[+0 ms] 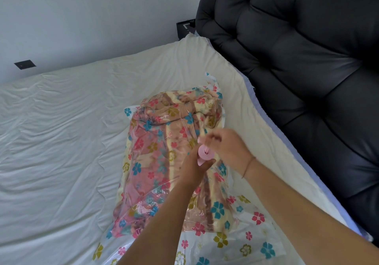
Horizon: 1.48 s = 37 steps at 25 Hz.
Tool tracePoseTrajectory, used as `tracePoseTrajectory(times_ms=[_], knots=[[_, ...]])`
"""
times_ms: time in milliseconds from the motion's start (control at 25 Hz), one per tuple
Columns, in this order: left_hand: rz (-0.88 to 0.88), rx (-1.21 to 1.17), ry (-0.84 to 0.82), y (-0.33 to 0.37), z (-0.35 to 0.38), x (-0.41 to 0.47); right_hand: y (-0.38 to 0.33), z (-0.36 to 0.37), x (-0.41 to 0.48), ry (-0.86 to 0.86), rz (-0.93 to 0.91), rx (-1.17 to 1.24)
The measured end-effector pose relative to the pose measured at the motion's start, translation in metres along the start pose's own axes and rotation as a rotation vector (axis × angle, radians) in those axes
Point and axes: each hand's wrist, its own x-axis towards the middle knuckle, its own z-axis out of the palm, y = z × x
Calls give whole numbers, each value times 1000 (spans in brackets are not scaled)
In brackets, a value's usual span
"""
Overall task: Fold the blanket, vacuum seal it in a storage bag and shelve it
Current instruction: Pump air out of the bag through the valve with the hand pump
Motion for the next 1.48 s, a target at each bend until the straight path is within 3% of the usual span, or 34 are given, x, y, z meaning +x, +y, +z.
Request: tracePoseTrajectory(times_ms=[80,320,440,520,720,800,960,1200,1400,1480], knots=[[24,46,2,-1,2,-1,9,11,-4,-22,75,-72],[-5,-42,14,-3,-2,4,-41,-36,-3,128,-203,132],[17,-27,0,-1,0,1,3,5,-5,49,18,-15],[15,-15,8,-3,2,-1,10,15,-5,-2,127,38],[2,-55,3,-4,-5,6,-53,-48,-2,29,-147,325],[5,-62,-2,-3,-5,4,-38,-43,-1,-45,-100,332],[35,-29,-5,-5,4,-2,13,6,-8,-117,164,152],[24,-50,2,0,-6,2,-47,-49,1,-54,-123,388],[32,-23,-5,-4,2,-7,14,10,-11,-142,143,150],[28,-49,17,-5,1,-7,4,2,-10,-126,116,161]])
